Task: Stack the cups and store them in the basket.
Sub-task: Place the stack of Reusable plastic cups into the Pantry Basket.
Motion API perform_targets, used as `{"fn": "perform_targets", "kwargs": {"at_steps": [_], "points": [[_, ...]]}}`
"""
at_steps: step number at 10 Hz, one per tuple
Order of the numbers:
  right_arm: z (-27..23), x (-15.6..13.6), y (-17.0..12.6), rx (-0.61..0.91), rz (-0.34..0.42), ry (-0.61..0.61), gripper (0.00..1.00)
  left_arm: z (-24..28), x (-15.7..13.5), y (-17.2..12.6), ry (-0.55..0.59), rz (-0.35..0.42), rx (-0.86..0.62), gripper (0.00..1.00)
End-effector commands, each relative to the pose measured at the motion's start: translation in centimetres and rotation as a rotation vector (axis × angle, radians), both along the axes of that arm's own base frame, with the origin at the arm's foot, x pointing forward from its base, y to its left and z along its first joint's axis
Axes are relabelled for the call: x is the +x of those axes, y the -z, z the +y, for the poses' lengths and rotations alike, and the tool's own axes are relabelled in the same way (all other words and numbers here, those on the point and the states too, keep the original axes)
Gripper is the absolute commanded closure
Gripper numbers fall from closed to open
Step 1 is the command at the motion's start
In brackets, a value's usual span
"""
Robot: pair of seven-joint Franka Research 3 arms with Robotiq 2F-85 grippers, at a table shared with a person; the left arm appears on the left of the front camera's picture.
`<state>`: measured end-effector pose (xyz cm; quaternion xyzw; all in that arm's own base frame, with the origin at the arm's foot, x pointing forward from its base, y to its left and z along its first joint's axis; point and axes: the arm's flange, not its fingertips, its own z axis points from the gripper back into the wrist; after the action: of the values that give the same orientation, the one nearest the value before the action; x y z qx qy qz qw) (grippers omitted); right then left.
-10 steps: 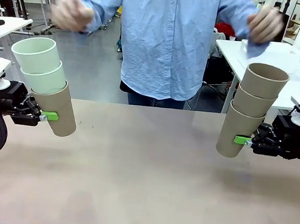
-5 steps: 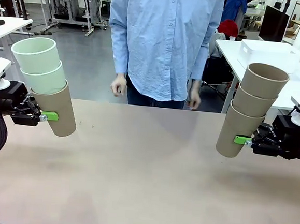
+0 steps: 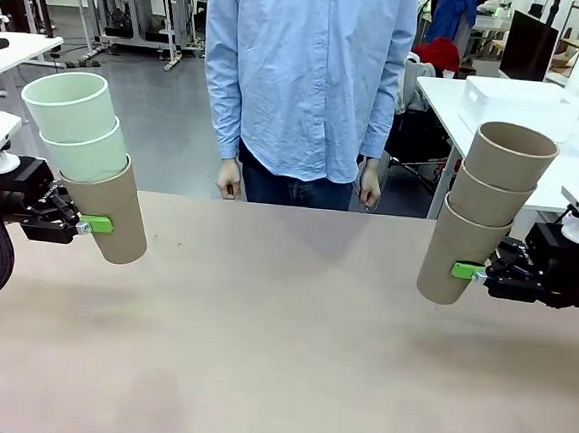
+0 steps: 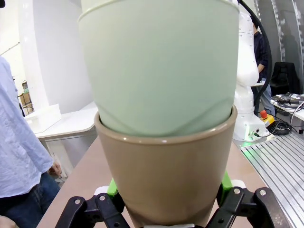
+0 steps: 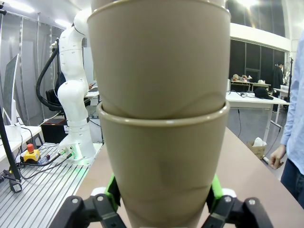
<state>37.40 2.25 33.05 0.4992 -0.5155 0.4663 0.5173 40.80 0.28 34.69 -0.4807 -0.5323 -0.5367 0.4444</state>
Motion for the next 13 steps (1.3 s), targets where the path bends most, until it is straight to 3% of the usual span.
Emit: {"fn": "perform_targets", "kwargs": {"at_steps": [1, 13], "points": [[-0.04, -0.02, -0.4, 0.002, -0.009, 0.0, 0.15, -0.08, -0.17, -0.35, 0.005, -0.011, -0.007, 0.14], [-0.04, -0.02, -0.4, 0.002, -0.009, 0.0, 0.15, -0.08, -0.17, -0.35, 0.005, -0.011, -0.007, 0.14]]}}
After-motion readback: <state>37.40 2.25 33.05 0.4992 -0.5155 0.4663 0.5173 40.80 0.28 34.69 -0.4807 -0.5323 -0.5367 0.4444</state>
